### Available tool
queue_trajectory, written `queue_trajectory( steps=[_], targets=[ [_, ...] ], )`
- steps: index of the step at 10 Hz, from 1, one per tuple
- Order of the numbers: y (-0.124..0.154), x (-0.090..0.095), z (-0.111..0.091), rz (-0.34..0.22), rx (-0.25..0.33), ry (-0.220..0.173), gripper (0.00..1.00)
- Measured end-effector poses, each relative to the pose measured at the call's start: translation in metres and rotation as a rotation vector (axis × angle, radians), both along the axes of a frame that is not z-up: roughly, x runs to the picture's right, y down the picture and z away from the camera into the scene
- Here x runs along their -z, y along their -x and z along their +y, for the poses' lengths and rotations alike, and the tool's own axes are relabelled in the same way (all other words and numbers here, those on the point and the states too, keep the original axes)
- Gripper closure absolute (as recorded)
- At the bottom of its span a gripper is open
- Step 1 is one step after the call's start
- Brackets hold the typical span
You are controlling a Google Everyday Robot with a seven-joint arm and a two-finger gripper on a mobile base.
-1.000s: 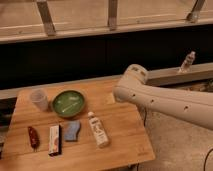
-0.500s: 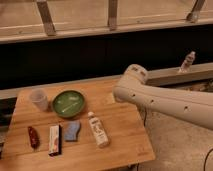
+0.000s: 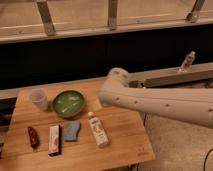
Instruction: Wipe the white sponge on the table
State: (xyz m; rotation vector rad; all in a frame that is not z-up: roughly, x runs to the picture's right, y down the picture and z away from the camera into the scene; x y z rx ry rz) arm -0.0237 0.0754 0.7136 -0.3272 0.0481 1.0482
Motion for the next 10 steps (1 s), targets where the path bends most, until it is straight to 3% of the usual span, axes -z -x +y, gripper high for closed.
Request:
queue_trajectory(
  steps=[2,4,8,10],
  targets=[
    [0.060,0.001,0.021,-0.065,0.075,0.029,0.20],
    [0.091,-0.001,0.035,-0.090,0.114,0.052,0.20],
    [0.093,-0.002,0.037,-0.091,0.119,0.059,0.20],
    [0.099,-0.005,0.048,-0.118,0.144,0.088,0.20]
  ],
)
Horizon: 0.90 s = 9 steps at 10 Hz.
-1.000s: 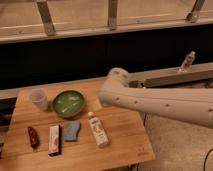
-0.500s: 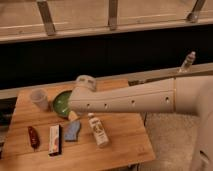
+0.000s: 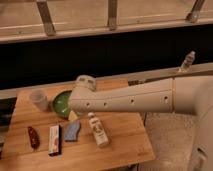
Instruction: Wipe the white sponge on the table
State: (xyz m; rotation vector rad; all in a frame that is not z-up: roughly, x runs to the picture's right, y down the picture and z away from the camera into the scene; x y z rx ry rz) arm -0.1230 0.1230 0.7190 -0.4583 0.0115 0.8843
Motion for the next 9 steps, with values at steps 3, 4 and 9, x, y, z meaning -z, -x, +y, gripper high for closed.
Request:
queue_trajectory(
  steps=[3,4,9],
  targets=[
    [0.032,-0.010,0.051,-0.064,0.051,0.073,0.20],
    [0.043,-0.019,0.072,-0.075,0.071,0.107,0.20],
    [0.069,-0.049,0.117,-0.071,0.119,0.210,0.20]
  ],
)
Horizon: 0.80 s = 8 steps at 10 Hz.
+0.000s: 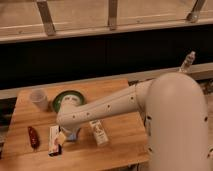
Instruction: Wipe the white sponge on the table
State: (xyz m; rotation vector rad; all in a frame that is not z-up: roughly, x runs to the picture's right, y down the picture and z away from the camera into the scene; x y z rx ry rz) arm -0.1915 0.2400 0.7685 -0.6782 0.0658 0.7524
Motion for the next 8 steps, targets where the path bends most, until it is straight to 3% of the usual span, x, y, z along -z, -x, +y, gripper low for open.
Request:
queue_trajectory(
  steps=[8],
  targets=[
    [-0.018,-0.035,-0.003,0.118,0.003,0.013,0.21]
  ],
)
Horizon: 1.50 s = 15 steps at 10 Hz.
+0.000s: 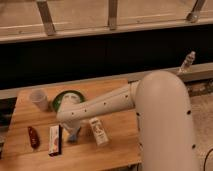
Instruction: Wipe the white sponge on the table
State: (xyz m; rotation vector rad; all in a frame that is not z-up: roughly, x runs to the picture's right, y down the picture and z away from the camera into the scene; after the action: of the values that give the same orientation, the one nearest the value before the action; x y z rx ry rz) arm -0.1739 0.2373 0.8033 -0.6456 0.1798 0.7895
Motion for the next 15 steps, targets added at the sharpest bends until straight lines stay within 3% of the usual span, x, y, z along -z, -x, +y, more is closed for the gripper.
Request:
queue_trajectory(
  steps=[1,8,9,15],
  targets=[
    [-0.002,-0.003,0.001,0.007,0.003,0.001,0.25],
    [0.012,0.006,0.001,-0.020,0.015,-0.033,0.94],
    [0.012,0.007,0.001,-0.023,0.015,-0.034,0.99],
    [0.011,0.009,0.007,-0.028,0.009,-0.021,1.00]
  ],
)
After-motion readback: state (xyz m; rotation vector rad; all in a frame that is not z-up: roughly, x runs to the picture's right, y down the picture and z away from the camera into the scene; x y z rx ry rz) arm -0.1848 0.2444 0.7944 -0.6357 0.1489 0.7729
